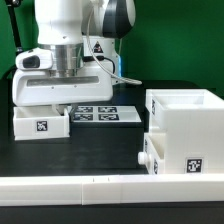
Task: Assemble drawer
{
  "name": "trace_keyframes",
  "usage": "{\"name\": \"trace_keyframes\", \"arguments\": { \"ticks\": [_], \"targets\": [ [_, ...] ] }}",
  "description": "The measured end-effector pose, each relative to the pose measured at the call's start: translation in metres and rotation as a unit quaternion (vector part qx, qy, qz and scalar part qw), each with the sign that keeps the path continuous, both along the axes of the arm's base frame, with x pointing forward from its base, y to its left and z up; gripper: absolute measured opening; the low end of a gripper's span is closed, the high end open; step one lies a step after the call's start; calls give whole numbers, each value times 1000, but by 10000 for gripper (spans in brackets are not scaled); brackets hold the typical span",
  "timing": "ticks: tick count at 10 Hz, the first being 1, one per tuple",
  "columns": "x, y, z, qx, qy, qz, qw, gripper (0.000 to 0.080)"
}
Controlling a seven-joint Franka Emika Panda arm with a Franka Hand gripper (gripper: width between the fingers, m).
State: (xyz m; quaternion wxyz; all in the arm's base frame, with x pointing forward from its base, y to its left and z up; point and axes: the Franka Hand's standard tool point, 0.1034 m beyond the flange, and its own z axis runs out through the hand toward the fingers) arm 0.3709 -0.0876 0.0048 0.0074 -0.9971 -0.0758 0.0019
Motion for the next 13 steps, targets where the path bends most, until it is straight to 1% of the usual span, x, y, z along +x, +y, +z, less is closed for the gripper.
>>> {"name": "trace_keyframes", "arguments": {
  "ticks": [1,2,3,4,6,7,8,9,11,12,13],
  "targets": [
    [8,8,7,3,4,34,999,41],
    [21,14,16,8,10,69,998,42],
    [30,16,21,15,22,110,994,42],
    [41,17,25,18,27,135,990,42],
    [35,16,21,16,25,134,991,42],
    [36,16,21,17,24,147,989,42],
    [37,14,21,15,18,208,978,42],
    [41,10,21,14,11,284,959,42],
    [63,7,32,12,9,395,918,42],
    [74,6,37,7,7,434,901,42],
    [80,5,40,3,6,461,888,42]
  ]
}}
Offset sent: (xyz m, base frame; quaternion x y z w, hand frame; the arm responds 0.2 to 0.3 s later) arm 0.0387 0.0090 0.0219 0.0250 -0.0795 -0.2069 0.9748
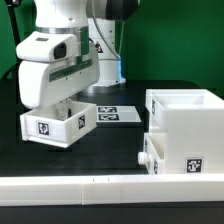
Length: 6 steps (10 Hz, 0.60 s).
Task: Assemble drawer
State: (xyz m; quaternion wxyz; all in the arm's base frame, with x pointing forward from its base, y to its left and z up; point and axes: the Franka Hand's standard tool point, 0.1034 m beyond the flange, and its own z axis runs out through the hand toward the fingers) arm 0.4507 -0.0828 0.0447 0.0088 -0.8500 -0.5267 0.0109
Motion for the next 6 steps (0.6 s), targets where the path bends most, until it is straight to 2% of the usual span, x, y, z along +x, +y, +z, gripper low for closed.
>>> {"name": "trace_keyframes", "arguments": {
  "ticks": [4,5,6],
  "targets": [
    [-3,-4,-3,-1,3,133,991,42],
    [0,-7,-4,0,2,171,985,42],
    [12,-8,2,-3,-5,175,985,42]
  ]
}}
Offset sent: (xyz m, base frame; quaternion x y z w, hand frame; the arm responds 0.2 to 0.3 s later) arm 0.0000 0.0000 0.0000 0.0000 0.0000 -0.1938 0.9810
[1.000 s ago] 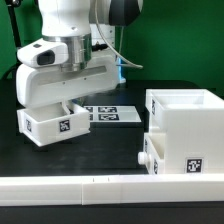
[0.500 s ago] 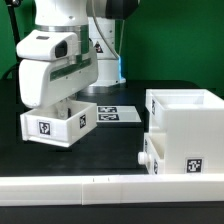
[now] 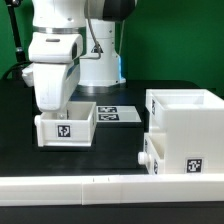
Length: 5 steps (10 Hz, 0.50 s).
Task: Assemble drawer
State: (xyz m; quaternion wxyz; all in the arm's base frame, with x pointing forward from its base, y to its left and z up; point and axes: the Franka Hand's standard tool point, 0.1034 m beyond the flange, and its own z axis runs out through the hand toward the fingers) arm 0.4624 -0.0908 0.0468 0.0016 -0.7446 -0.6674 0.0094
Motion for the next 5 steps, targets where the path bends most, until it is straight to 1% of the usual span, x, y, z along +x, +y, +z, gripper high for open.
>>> {"name": "trace_keyframes", "arguments": {
  "ticks": [1,2,3,5],
  "targets": [
    [13,0,5,-3,-3,9,1000,42],
    [30,0,9,-8,-5,18,1000,42],
    [41,3,10,-12,-7,29,999,42],
    [40,3,9,-12,-6,28,1000,42]
  ]
}}
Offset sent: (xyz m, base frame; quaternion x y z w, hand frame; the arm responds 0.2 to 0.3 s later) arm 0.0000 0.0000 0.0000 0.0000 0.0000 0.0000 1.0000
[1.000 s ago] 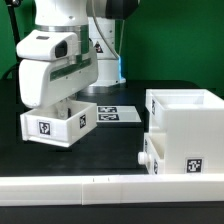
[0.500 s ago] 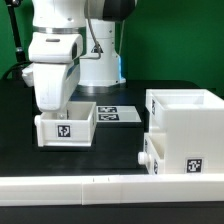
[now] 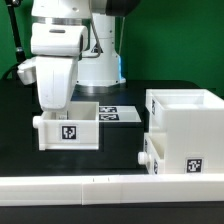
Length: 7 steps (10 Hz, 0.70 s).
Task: Assemble drawer
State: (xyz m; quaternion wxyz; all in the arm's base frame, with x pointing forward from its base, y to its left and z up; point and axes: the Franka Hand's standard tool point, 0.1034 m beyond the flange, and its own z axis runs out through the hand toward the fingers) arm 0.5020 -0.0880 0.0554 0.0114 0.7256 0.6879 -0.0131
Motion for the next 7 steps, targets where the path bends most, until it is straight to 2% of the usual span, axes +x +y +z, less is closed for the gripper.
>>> {"name": "trace_keyframes", "arguments": {
  "ticks": [3,7],
  "targets": [
    [1,1,-1,0,1,2,1000,42],
    [35,32,6,5,-3,27,1000,42]
  ]
}}
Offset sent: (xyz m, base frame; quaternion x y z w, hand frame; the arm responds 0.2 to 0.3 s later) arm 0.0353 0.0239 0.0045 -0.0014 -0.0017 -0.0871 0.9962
